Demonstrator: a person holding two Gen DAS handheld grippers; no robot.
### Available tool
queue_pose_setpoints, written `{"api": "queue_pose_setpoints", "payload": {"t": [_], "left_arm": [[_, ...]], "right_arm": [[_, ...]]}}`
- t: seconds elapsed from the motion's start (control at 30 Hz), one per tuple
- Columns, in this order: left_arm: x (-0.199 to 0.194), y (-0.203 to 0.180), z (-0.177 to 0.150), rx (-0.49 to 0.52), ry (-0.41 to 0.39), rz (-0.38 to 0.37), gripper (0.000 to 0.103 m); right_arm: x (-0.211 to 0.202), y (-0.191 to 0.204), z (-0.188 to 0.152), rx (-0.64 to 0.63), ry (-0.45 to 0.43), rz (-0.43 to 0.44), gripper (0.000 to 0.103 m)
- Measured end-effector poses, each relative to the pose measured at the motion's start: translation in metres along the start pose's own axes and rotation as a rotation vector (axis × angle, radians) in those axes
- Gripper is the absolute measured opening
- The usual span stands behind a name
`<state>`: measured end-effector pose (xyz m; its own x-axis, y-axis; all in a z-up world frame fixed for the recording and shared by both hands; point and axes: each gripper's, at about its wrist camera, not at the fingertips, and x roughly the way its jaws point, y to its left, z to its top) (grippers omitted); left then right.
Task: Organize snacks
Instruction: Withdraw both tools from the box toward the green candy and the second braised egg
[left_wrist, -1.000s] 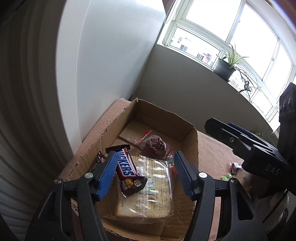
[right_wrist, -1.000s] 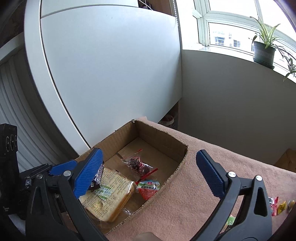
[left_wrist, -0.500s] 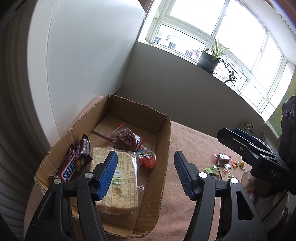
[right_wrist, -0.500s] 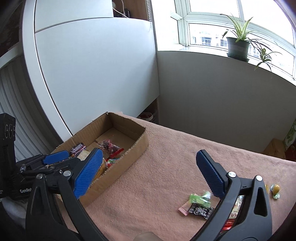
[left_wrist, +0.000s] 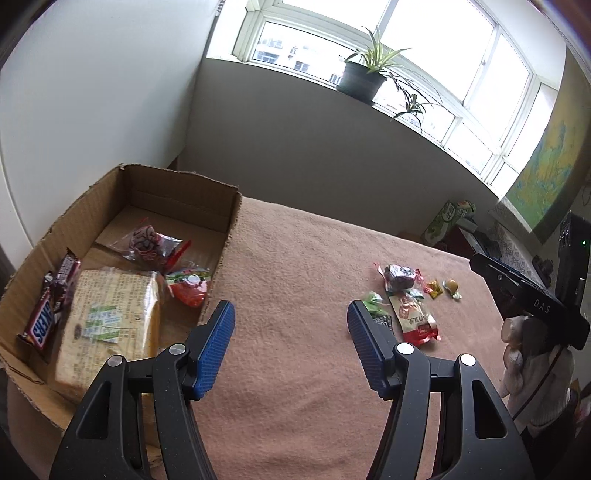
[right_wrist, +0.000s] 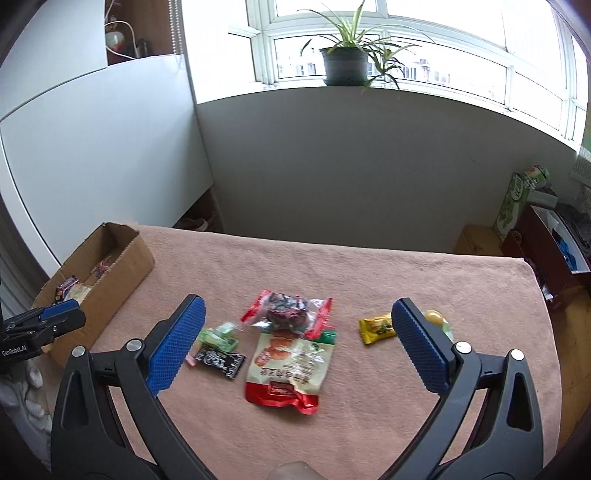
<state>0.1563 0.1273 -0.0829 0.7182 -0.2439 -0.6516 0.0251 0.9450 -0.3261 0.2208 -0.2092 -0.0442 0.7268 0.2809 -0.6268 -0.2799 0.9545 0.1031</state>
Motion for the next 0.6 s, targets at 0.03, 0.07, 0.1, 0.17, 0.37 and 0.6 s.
{"api": "queue_pose_setpoints", "payload": {"t": [0.03,0.07,0.1,0.17,0.37,0.6], "left_arm": [[0.004,-0.005,-0.001,0.015,0.01,-0.005,0.063],[0.007,-0.011,-0.002,0.028,0.02,-0.009,0.063],[0.011,-0.016,-0.003,0.041,0.03,-0.015,0.063],[0.018,-0.026,-0.005,0.071,0.05,-0.023,0.063],[0.045,-0.049,-0.01,0.138,0.12,-0.044,0.063],[0.07,-0.065,-0.016,0.19,0.171,-0.041,0.063]], "right_arm": [[0.0,-0.011,-0.002,0.015,0.005,-0.012,0.102],[0.0,-0.022,-0.004,0.03,0.009,-0.022,0.102],[0.0,-0.032,-0.005,0.045,0.013,-0.032,0.102],[0.002,-0.049,-0.007,0.07,0.02,-0.048,0.102],[0.008,-0.083,-0.021,0.113,0.064,-0.047,0.102],[0.021,-0.097,-0.03,0.078,0.086,-0.101,0.102]]}}
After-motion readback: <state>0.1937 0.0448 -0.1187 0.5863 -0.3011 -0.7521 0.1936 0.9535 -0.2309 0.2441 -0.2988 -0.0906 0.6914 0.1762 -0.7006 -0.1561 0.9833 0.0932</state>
